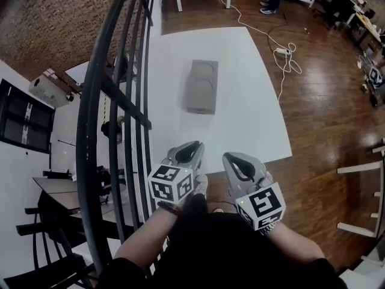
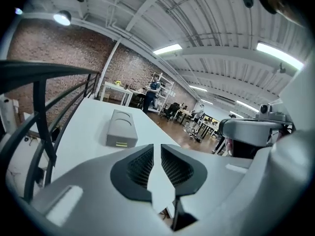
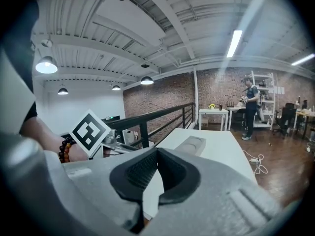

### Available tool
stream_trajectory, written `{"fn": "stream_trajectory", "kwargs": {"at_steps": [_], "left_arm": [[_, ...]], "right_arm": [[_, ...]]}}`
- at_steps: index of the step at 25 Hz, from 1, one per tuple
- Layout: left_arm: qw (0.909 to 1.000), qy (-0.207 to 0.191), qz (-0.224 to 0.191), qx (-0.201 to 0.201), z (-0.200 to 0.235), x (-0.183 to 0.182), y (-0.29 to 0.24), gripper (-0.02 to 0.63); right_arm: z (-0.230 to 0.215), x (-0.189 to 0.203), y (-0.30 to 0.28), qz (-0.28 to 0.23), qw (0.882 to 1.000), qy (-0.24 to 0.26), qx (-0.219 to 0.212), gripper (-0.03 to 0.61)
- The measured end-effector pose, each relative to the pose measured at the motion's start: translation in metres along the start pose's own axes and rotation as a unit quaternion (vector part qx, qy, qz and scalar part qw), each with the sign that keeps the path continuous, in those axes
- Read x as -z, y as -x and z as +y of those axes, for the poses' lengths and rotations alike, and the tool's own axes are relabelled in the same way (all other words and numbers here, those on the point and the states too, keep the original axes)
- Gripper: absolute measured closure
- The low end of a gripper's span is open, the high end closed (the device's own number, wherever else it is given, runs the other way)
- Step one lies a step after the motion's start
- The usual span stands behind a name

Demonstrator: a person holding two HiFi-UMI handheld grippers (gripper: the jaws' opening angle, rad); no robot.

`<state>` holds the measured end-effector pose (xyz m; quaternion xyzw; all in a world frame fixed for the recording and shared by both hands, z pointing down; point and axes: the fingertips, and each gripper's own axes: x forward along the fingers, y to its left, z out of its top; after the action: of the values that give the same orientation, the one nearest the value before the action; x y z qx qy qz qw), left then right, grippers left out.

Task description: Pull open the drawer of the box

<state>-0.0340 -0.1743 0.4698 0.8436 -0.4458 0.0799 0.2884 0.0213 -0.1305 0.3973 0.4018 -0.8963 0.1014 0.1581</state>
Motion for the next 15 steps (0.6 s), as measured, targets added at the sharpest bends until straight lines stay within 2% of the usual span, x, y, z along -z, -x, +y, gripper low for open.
{"fn": "stream_trajectory", "kwargs": {"at_steps": [9, 11, 15], "left_arm": [[0.9954, 0.092, 0.02, 0.017, 0.042, 0.002, -0.042, 0.535], [0.9913, 0.128, 0.025, 0.022, 0.053, 0.003, -0.054, 0.534], [0.9763, 0.213, 0.03, 0.026, 0.075, 0.009, -0.074, 0.529]], "right_arm": [[-0.023, -0.006, -0.037, 0.018, 1.0, -0.001, 0.009, 0.586], [-0.029, -0.005, -0.047, 0.026, 1.0, -0.004, 0.011, 0.586], [-0.036, -0.01, -0.063, 0.031, 0.999, -0.003, 0.007, 0.586]]}}
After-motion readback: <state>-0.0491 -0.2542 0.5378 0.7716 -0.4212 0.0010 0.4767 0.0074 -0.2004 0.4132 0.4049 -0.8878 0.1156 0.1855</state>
